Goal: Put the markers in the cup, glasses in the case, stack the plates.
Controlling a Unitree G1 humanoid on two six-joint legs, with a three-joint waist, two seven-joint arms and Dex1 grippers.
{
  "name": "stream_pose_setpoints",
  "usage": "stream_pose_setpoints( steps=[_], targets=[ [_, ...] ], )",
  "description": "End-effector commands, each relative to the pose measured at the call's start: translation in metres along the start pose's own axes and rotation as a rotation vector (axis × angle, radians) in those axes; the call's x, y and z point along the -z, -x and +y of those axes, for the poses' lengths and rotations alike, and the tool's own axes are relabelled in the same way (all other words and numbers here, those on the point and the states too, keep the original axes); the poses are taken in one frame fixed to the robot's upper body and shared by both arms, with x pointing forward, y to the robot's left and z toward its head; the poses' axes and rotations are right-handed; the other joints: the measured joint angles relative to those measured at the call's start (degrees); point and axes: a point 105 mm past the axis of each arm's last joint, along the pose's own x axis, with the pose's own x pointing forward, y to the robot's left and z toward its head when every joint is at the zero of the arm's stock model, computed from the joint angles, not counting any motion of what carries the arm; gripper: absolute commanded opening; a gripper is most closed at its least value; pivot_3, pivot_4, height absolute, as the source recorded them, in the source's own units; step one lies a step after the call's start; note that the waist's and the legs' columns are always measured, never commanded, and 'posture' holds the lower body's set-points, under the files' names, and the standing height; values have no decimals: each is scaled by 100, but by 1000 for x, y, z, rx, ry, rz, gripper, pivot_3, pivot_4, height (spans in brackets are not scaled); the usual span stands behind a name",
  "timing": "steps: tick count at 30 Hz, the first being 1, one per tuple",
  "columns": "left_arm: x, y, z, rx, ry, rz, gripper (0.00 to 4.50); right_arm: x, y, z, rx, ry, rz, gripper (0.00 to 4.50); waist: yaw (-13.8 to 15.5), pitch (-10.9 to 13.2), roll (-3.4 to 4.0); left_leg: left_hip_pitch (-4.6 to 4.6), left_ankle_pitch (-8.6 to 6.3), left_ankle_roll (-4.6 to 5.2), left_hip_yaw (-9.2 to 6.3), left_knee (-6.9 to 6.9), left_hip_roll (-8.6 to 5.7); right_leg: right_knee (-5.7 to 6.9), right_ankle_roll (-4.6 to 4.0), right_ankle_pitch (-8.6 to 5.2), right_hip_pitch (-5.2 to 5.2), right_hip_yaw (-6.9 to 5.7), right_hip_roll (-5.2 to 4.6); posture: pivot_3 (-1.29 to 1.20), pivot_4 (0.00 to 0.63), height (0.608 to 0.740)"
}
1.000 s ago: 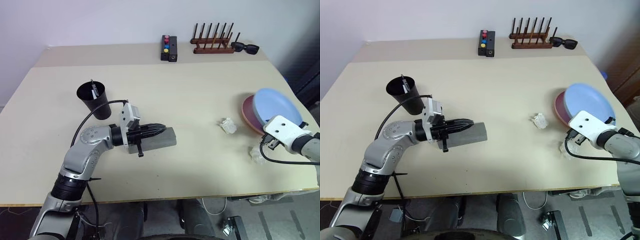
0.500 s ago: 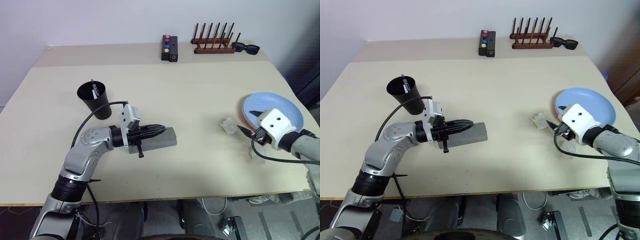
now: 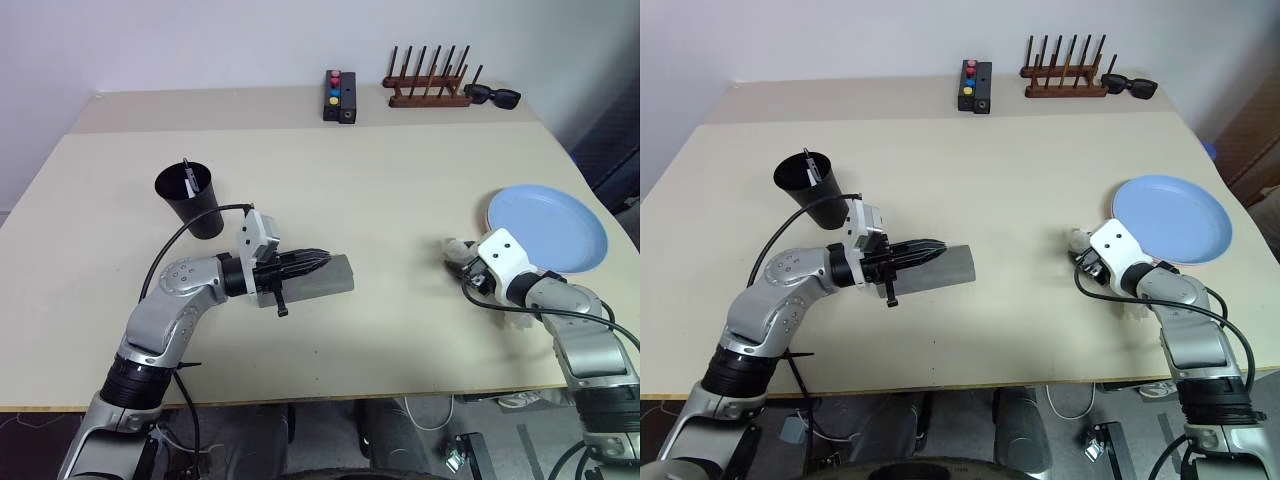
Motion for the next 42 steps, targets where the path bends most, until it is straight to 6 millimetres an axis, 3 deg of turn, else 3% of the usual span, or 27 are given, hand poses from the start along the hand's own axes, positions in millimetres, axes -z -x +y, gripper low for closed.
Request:
stream_pose_setpoints(
  steps=[1,5,9,13,16,19,22,24,29,34,38,42],
  targets=[
    [-1,5,3,-14,-32,-19,121,-14,3,-9,33,32,-52,175,9,0,0,0,0,0,0,0,0,1,0,0,-1,0,1,0,150,739],
    [-1,4,3,-4,-33,-24,121,-29,11,-18,71,48,-105,76,11,0,0,-2,0,0,0,3,0,0,0,0,0,0,1,0,150,739],
    [-2,2,2,6,-30,-28,121,-43,22,-51,229,52,-135,76,13,0,1,-2,0,0,0,2,0,0,0,0,0,0,0,0,150,739],
    [-5,-2,2,14,-31,-35,121,-27,35,-92,417,66,-36,76,16,0,1,-2,0,0,0,2,0,0,0,0,0,0,0,0,150,739],
    [-12,-7,3,19,-35,-42,121,-11,41,-103,455,43,27,76,29,1,0,-3,0,0,-1,1,-1,-1,-1,-1,0,-1,0,0,150,739],
    [-24,-10,4,21,-44,-51,121,-4,43,-106,457,10,39,908,14,0,1,-3,0,0,0,2,-1,-2,0,0,1,0,0,0,150,739],
    [-38,-13,2,19,-59,-58,121,-3,46,-107,458,13,40,2408,-16,1,2,-1,0,0,0,0,0,0,1,0,0,0,1,0,150,739],
    [-44,-15,1,17,-68,-58,121,-5,51,-104,432,13,17,3369,-3,1,1,-1,0,0,0,-1,0,1,2,-1,0,0,1,0,150,739],
    [-44,-15,5,2,-69,-50,121,-11,69,-88,311,-28,-71,3369,14,1,1,-2,0,0,0,1,-2,0,11,-6,2,0,1,0,150,739],
    [-42,-12,18,4,-80,-24,121,-7,97,-34,10,-144,-92,3369,23,2,3,0,-2,3,-4,2,-1,0,22,-13,8,-2,2,0,150,739],
    [-39,-8,25,16,-93,-7,121,-1,107,-13,-64,-205,-62,3369,-12,1,4,4,-2,2,3,5,0,-2,25,-16,10,1,0,0,150,739],
    [-35,-7,29,32,-109,6,121,29,105,0,-49,-196,76,3369,21,2,3,4,-3,2,3,6,1,-3,24,-17,9,-1,0,0,150,739]
  ],
)
